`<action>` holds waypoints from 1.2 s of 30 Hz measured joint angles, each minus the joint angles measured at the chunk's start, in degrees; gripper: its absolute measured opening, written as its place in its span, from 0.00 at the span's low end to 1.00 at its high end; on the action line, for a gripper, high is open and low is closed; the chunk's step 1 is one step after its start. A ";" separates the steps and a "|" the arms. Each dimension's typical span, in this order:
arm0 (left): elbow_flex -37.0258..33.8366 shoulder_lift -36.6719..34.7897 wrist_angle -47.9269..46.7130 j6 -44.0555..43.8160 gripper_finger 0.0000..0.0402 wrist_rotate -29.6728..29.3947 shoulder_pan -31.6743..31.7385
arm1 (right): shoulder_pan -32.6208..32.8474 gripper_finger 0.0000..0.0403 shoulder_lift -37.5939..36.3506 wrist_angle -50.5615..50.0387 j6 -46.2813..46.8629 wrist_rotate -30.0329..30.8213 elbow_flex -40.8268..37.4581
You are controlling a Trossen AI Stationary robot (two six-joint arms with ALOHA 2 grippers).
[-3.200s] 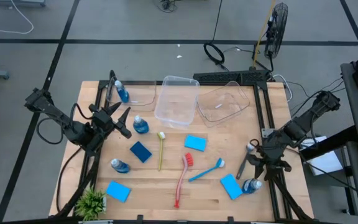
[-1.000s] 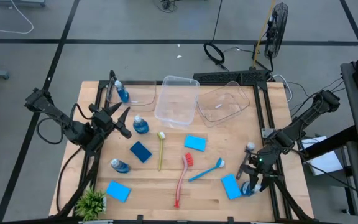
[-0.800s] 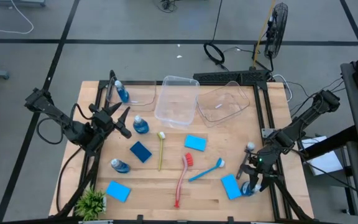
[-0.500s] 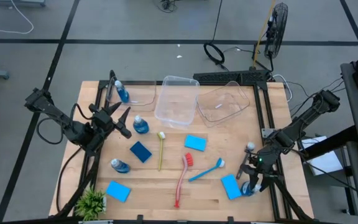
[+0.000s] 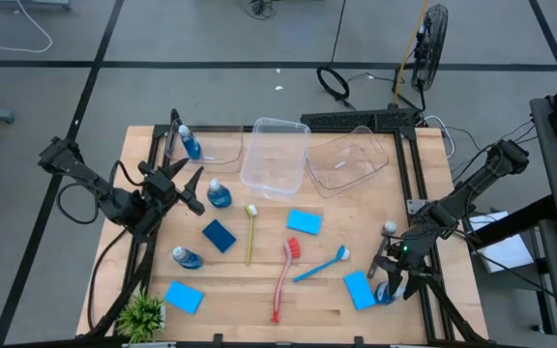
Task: Pick & Place Kitchen Sink Supplies
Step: Put the dish soap into the left transparent bin
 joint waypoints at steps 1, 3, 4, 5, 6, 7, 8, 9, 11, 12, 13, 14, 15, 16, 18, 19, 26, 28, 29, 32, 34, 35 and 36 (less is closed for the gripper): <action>0.00 0.00 0.02 -0.02 0.48 0.00 0.00 | 0.00 0.50 0.00 -0.01 0.00 0.01 0.00; 0.00 0.02 0.02 -0.01 0.47 0.00 0.01 | 0.00 0.50 0.00 -0.09 -0.02 0.00 0.00; 0.00 0.01 0.02 -0.01 0.46 0.00 0.00 | 0.00 0.50 0.00 -0.34 -0.02 0.01 0.00; 0.00 0.01 0.02 -0.02 0.46 0.00 0.00 | 0.00 0.50 0.00 -0.70 -0.04 0.01 0.00; 0.00 0.00 0.02 0.00 0.45 0.00 0.00 | 0.00 0.50 0.00 -1.03 -0.04 0.00 0.00; 0.00 0.00 0.02 -0.02 0.45 0.00 0.01 | 0.00 0.50 0.00 -1.31 -0.07 0.00 0.00; 0.00 0.00 0.02 -0.02 0.44 0.00 0.00 | 0.00 0.50 0.00 -1.49 -0.04 0.01 0.00; 0.00 0.00 0.02 0.00 0.44 0.00 0.02 | 0.00 0.50 0.00 -1.64 -0.07 0.01 0.00; 0.00 0.01 0.02 -0.02 0.43 0.00 0.01 | 0.00 0.50 0.00 -1.85 -0.04 0.01 0.00; 0.00 0.00 0.02 -0.02 0.43 0.00 0.00 | 0.00 0.50 0.00 -1.95 -0.02 0.01 0.00; 0.00 0.00 0.00 -0.02 0.42 0.00 0.02 | 0.00 0.50 0.00 -2.13 -0.02 0.03 0.00; 0.00 0.00 0.01 -0.02 0.42 0.00 0.00 | 0.00 0.50 0.00 -2.26 -0.02 0.07 0.00; 0.00 0.00 0.01 -0.02 0.41 0.00 0.01 | 0.00 0.50 0.00 -2.48 -0.02 0.10 0.00; 0.00 0.00 0.01 -0.01 0.41 0.00 0.01 | 0.00 0.50 0.00 -2.69 -0.02 0.11 0.00; 0.00 0.00 0.02 -0.01 0.40 0.00 0.01 | -0.09 0.50 0.00 -3.27 -0.02 0.19 0.00; 0.00 0.00 0.02 -0.02 0.40 0.00 0.02 | -0.17 0.50 0.00 -3.64 -0.02 0.19 0.00; 0.00 0.00 0.00 -0.02 0.42 0.00 0.02 | -1.61 0.50 0.00 -3.98 -0.07 0.16 0.00; 0.00 0.00 0.02 -0.02 0.43 0.00 0.02 | -1.97 0.50 0.00 -3.97 -0.07 0.12 0.00; 0.00 0.02 0.02 -0.02 0.43 0.00 0.00 | -2.12 0.50 0.00 -3.97 -0.10 0.13 0.00; 0.00 0.01 0.01 -0.02 0.45 0.00 0.02 | -2.43 0.48 0.00 -3.97 -0.20 0.08 0.00; 0.00 0.00 0.02 0.00 0.46 0.00 0.02 | -2.43 0.47 0.00 -4.11 -0.20 0.02 0.00; 0.00 0.00 0.01 -0.02 0.47 0.00 0.01 | -2.44 0.46 0.00 -4.31 -0.20 0.01 0.00; 0.00 0.00 0.00 0.00 0.47 0.00 0.00 | -2.45 0.45 0.00 -4.49 -0.20 0.00 0.00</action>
